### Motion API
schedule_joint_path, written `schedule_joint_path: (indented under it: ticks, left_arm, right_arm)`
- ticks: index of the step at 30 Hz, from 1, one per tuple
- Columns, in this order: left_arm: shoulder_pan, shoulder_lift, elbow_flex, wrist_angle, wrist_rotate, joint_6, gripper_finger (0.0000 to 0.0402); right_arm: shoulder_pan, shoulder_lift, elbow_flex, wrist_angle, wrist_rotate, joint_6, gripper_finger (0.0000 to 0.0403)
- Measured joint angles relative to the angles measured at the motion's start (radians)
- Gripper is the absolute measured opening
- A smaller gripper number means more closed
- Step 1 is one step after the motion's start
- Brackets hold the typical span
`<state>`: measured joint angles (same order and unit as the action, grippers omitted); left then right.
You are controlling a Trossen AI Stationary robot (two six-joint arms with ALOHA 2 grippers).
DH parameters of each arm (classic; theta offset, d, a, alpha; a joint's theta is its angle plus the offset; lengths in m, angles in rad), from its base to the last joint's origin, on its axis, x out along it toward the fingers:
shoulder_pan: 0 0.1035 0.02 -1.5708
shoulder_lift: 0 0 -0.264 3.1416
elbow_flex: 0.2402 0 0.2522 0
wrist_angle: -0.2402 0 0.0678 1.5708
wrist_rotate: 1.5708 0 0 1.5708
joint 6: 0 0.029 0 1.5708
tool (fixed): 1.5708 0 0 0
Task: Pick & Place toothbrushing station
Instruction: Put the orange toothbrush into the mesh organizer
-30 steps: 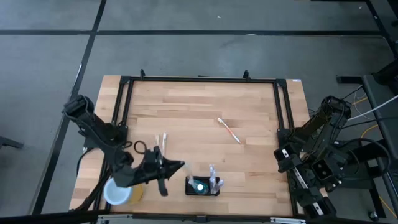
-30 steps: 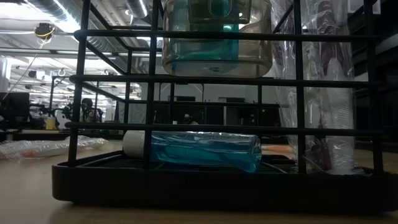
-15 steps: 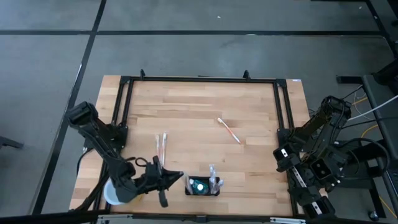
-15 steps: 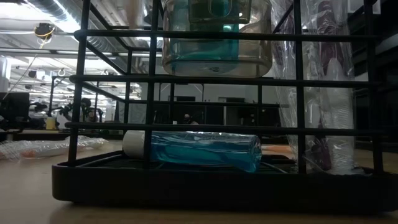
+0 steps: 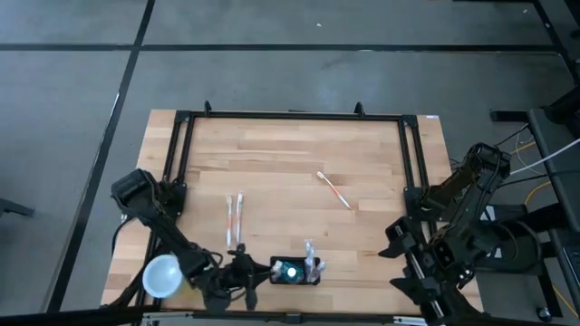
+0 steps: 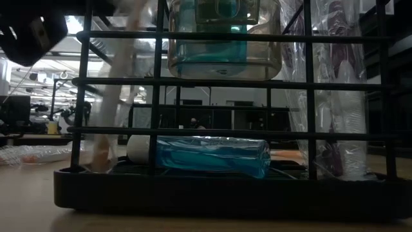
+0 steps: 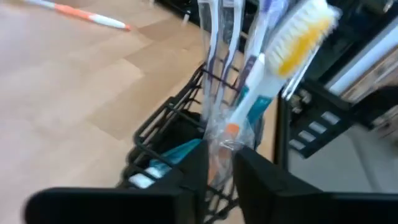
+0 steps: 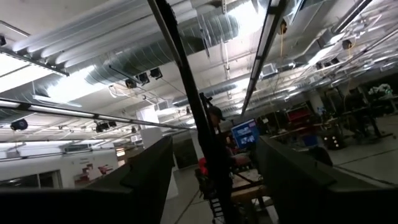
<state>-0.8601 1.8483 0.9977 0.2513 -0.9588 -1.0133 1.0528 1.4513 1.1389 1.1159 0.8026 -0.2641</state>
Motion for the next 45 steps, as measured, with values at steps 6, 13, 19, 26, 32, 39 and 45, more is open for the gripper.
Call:
schedule_joint_path:
  ticks: [6, 13, 19, 26, 32, 39, 45]
  left_arm:
    - [-0.005, -0.078, 0.000, 0.147, -0.010, 0.174, 0.0141]
    - [-0.022, -0.336, 0.003, 0.258, -0.124, 0.657, 0.0188]
    - [-0.024, -0.522, 0.011, 0.261, -0.150, 0.906, 0.0189]
    - [-0.044, -0.569, 0.107, 0.229, -0.203, 1.172, 0.0189]
    - [-0.040, -0.569, 0.174, 0.166, -0.200, 1.241, 0.0184]
    - [-0.027, -0.572, 0.197, 0.156, -0.201, 1.270, 0.0173]
    - [-0.029, -0.581, 0.197, 0.154, -0.228, 1.263, 0.0170]
  right_arm:
    - [-0.006, 0.001, 0.000, -0.027, 0.006, 0.048, 0.0235]
    - [-0.046, -0.054, 0.002, -0.140, 0.062, 0.083, 0.0235]
    - [-0.161, -0.133, 0.202, -1.019, 0.122, 0.502, 0.0235]
    - [-0.495, -0.117, 0.432, -2.178, -0.212, 1.173, 0.0235]
    - [-0.841, -0.061, 0.263, -2.049, -0.644, 0.976, 0.0228]
    - [-1.172, 0.095, 0.061, -1.949, -0.902, 0.767, 0.0202]
    - [-1.298, 0.232, 0.017, -1.855, -0.941, 0.672, 0.0194]
